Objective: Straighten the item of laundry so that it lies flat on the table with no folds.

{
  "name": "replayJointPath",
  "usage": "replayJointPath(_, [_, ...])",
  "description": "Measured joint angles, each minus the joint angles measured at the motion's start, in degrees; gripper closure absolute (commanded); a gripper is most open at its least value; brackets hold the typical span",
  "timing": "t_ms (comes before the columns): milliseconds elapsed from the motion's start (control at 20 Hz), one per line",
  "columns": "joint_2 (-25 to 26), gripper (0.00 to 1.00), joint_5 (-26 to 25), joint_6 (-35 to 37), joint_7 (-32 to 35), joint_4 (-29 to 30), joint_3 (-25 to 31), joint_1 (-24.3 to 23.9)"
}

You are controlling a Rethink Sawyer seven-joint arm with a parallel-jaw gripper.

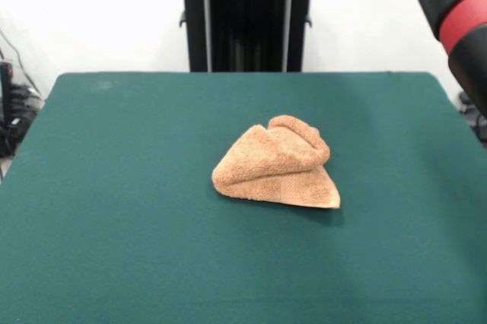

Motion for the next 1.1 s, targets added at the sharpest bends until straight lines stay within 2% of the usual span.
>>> replayJointPath(1100, [-1.5, 0.00, 1.2, -6.5, 0.0, 0.1, 0.3, -0.3])
